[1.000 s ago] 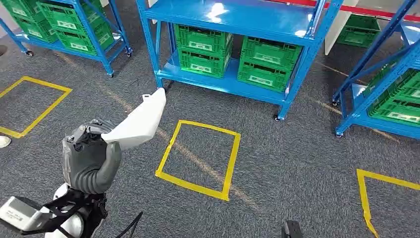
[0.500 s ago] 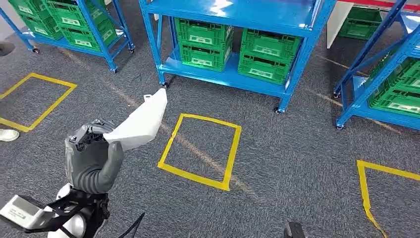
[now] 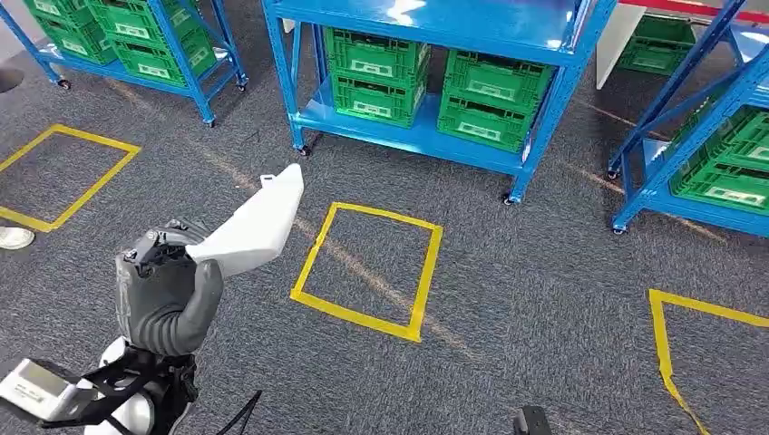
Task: Take the parts from the cabinet and place them on the table.
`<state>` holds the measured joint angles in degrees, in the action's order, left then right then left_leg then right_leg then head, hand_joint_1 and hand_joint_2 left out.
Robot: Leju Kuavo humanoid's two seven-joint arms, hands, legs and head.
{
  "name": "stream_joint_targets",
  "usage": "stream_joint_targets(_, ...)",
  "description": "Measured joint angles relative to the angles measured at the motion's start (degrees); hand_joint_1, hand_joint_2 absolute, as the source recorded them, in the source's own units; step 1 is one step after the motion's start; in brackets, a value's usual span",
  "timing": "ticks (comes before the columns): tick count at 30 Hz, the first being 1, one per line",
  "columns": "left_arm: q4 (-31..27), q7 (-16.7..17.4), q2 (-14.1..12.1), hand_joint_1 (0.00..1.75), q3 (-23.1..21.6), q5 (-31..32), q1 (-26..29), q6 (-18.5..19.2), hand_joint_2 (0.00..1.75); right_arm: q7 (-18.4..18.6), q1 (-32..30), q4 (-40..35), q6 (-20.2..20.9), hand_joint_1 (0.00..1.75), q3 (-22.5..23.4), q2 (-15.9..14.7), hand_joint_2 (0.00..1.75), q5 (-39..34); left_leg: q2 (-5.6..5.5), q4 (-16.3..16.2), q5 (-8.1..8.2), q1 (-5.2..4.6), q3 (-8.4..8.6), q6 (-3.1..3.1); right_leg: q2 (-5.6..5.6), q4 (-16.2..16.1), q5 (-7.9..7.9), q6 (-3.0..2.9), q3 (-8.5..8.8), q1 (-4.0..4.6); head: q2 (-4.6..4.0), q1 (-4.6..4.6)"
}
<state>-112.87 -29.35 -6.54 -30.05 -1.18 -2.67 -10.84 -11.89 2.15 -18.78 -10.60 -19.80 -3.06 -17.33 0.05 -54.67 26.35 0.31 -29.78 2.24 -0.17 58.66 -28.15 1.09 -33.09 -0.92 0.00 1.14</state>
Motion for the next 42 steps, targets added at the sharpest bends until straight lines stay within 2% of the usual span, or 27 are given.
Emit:
stream_joint_targets(3,0.0,0.0,0.0,1.75,0.0,0.0,0.1,0.0,1.75,0.0,-0.1,0.0,0.0,0.0,-0.1,-0.1,0.0,0.0,-0.1,-0.1,-0.55,-0.21,-1.01,0.37,0.05,14.5,-5.91,-0.27,-6.53,-0.09,0.0,-0.04)
stream_joint_targets(4,0.0,0.0,0.0,1.75,0.0,0.0,0.1,0.0,1.75,0.0,-0.2,0.0,0.0,0.0,-0.1,-0.1,0.0,0.0,-0.14,-0.1,-0.7,-0.23,-1.2,0.33,0.05,16.6,-6.22,0.1,-7.38,-0.12,0.0,-0.04)
stream_joint_targets(7,0.0,0.0,0.0,1.75,0.0,-0.1,0.1,0.0,1.75,0.0,-0.1,0.0,0.0,0.0,-0.1,-0.2,0.0,0.0,-0.29,-0.2,-0.85,-0.19,-1.3,0.16,0.04,11.7,-3.82,1.18,-4.56,-0.24,0.0,-0.07)
stream_joint_targets(9,0.0,-0.1,0.0,1.75,0.0,-0.1,0.1,0.0,1.75,0.0,-0.1,0.0,0.0,0.0,-0.1,-0.3,0.0,0.0,-0.5,-0.9,-0.67,-0.17,-1.45,-0.14,0.15,-0.3,0.52,2.09,1.78,-0.52,0.0,-0.07)
stream_joint_targets(10,0.0,-0.3,0.0,1.75,0.0,-0.1,0.1,0.0,1.75,0.0,0.1,0.0,0.0,0.0,-0.2,-0.3,0.0,0.0,-0.53,-1.6,-0.45,-0.49,-2.03,-0.51,0.61,-2.7,0.15,1.39,2.78,-0.43,0.0,-0.09)
stream_joint_targets(11,-0.1,-0.4,0.1,1.75,0.0,-0.1,0.1,0.0,1.75,0.0,0.1,0.0,0.0,0.0,-0.3,-0.3,0.0,0.0,-0.57,-1.9,-0.51,-0.57,-2.51,-0.88,0.49,-2.5,0.55,0.64,2.59,-0.22,0.0,0.11)
stream_joint_targets(13,-0.3,-0.6,0.1,1.75,0.0,-0.1,0.2,0.0,1.75,0.1,0.0,0.0,0.0,0.0,-0.4,-0.3,0.0,0.0,-0.66,-1.8,-0.89,-0.33,-2.77,-1.48,0.44,-2.3,0.75,0.11,2.26,0.13,0.0,0.02)
stream_joint_targets(15,-0.5,-0.7,0.1,1.75,0.1,-0.2,0.2,0.0,1.75,0.1,0.1,0.0,0.0,0.0,-0.6,-0.1,0.0,0.0,-0.74,-2.2,-0.44,-0.11,-3.22,-2.09,0.18,-2.8,1.29,-0.71,2.31,-0.53,0.0,-0.02)
stream_joint_targets(17,-0.7,-0.7,0.1,1.75,0.2,-0.2,0.2,-0.1,1.75,0.1,0.2,0.0,0.0,0.0,-0.7,-0.2,0.0,0.2,-0.44,-7.7,3.29,0.07,-5.49,-2.73,0.03,-2.8,1.35,-1.1,2.26,-0.5,0.0,0.41)
stream_joint_targets(19,-0.7,-0.7,0.0,1.75,0.3,-0.2,0.4,-0.1,1.75,0.1,0.2,0.0,0.0,0.0,-1.0,-0.2,0.0,0.2,-0.36,-17.3,7.41,0.35,-9.79,-3.16,-0.33,-2.7,1.44,-1.26,1.98,-0.31,0.0,0.35)
stream_joint_targets(20,-0.7,-0.8,0.0,1.75,0.5,-0.4,0.7,-0.2,1.75,0.2,0.2,0.0,0.0,0.0,-1.1,-0.2,0.0,0.3,-0.34,-20.3,8.1,0.4,-11.11,-3.26,-0.52,-2.7,1.45,-1.26,1.87,-0.27,0.0,0.35)
stream_joint_targets(21,-0.7,-0.8,0.0,1.75,0.7,-0.6,0.9,-0.2,1.75,0.3,0.2,0.0,0.0,0.0,-1.3,-0.2,0.0,0.3,-0.32,-20.1,7.4,0.41,-10.89,-3.25,-0.73,-2.6,1.46,-1.25,1.85,-0.26,0.0,0.37)
stream_joint_targets(22,-0.7,-0.8,0.0,1.75,0.8,-0.7,1.0,-0.4,1.75,0.3,0.2,0.0,0.0,0.0,-1.4,-0.2,0.0,0.3,-0.21,-17.5,5.75,0.4,-9.49,-3.14,-0.9,-2.6,1.45,-1.25,1.87,-0.25,0.0,0.39)
stream_joint_targets(24,-0.8,-0.8,0.0,1.75,1.2,-0.8,1.0,-0.5,1.75,0.4,0.3,0.0,0.0,0.0,-1.5,-0.2,0.0,0.3,0.65,-6.3,0.71,0.33,-3.4,-2.65,-1.24,-2.5,1.46,-1.21,2.1,-0.21,0.0,0.39)
stream_joint_targets(25,-0.9,-0.9,0.0,1.75,1.4,-0.8,1.0,-0.6,1.75,0.4,0.3,0.0,0.0,0.0,-1.5,-0.2,0.0,0.3,1.84,-2.5,0.59,0.14,-1.48,-2.32,-1.45,-2.6,1.47,-1.17,2.14,-0.13,0.0,0.37)
stream_joint_targets(26,-0.9,-0.9,0.1,1.75,1.6,-0.9,1.0,-0.6,1.75,0.4,0.4,0.0,0.0,0.0,-1.6,-0.2,0.0,0.3,1.79,-1.8,0.86,-0.33,-1.33,-2.08,-1.64,-2.4,1.56,-0.93,1.83,0.43,0.0,0.33)
stream_joint_targets(29,-1.0,-1.0,0.1,1.75,2.1,-1.0,1.4,-0.9,1.75,0.4,0.4,0.0,0.0,0.0,-1.7,-0.2,0.0,0.3,0.91,-2.0,0.6,-0.54,-2.14,-1.35,-2.48,-2.8,1.93,0.0,1.65,0.28,0.0,0.3)
stream_joint_targets(30,-1.4,-1.0,0.2,1.75,2.3,-1.1,1.6,-1.1,1.75,0.4,0.5,-0.1,0.0,0.0,-1.8,-0.2,0.0,0.2,0.65,-1.0,-0.1,-0.06,-1.32,-0.64,-2.65,-2.7,1.74,0.3,1.45,0.49,0.0,0.35)
stream_joint_targets(31,-1.4,-1.0,0.3,1.75,2.4,-1.2,1.6,-1.1,1.75,0.4,0.5,-0.1,0.0,0.0,-1.8,-0.2,0.0,0.2,0.46,-0.7,-0.44,-0.02,-1.29,-0.4,-1.82,-1.6,0.89,0.3,0.77,0.22,0.0,0.24)
stream_joint_targets(34,-1.5,-0.8,0.5,1.75,3.4,-3.0,2.2,-1.4,1.75,0.4,0.5,0.0,0.0,0.0,-1.8,-0.4,0.0,-0.3,-0.29,-0.7,-0.87,-0.17,-1.93,0.24,-0.46,11.5,-5.17,-0.44,-5.03,0.03,0.0,0.06)
stream_joint_targets(35,-1.5,-0.7,0.5,1.75,3.8,-3.7,2.6,-1.5,1.75,0.4,0.3,0.0,0.0,0.0,-1.8,-0.4,0.0,-0.5,-0.61,-0.7,-0.96,-0.24,-2.1,0.3,-0.3,15.3,-6.27,-0.31,-6.75,0.03,0.0,0.06)
stream_joint_targets(36,-1.5,-0.4,0.6,1.75,4.3,-4.5,3.0,-1.5,1.75,0.4,0.2,0.0,0.0,0.0,-1.8,-0.5,0.0,-0.5,-1.0,-0.8,-0.97,-0.27,-2.2,0.28,-0.23,16.2,-6.11,0.07,-7.17,0.02,0.0,0.09)
stream_joint_targets(37,-1.4,-0.4,0.7,1.75,4.8,-4.9,3.2,-1.6,1.75,0.4,0.1,0.0,0.0,0.0,-1.8,-0.5,0.0,-0.6,-1.34,-1.0,-0.96,-0.26,-2.25,0.27,-0.21,14.1,-4.98,0.57,-6.02,0.01,0.0,0.09)
stream_joint_targets(39,-1.4,-0.3,0.8,1.75,5.6,-5.5,3.6,-1.7,1.75,0.2,0.1,0.0,0.0,0.0,-1.8,-0.6,0.0,-0.7,-2.17,-1.6,-0.8,-0.22,-2.37,0.02,0.16,3.4,-0.7,1.62,-0.59,-0.23,0.0,0.06)
stream_joint_targets(40,-1.4,0.0,1.0,1.75,6.1,-5.8,3.8,-1.7,1.75,0.2,0.1,0.0,-0.1,0.0,-1.8,-0.6,0.0,-0.8,-2.43,-2.0,-0.61,-0.23,-2.56,-0.27,1.25,-1.6,0.47,1.6,1.77,-0.42,0.0,0.0)
stream_joint_targets(41,-1.5,0.2,1.0,1.75,6.6,-6.3,4.1,-1.8,1.75,0.1,0.2,0.0,-0.1,0.0,-1.8,-0.6,0.0,-0.9,-2.72,-2.4,-0.46,-0.72,-2.91,-0.67,1.56,-1.7,0.26,0.76,1.8,-0.08,0.0,-0.02)
stream_joint_targets(42,-1.5,0.5,1.0,1.75,6.9,-6.7,4.4,-1.8,1.75,0.0,0.2,0.0,-0.1,0.0,-1.8,-0.6,0.0,-1.1,-2.81,-2.4,-0.59,-0.61,-3.2,-0.96,1.04,-1.7,0.42,0.29,1.81,-0.05,0.0,0.04)
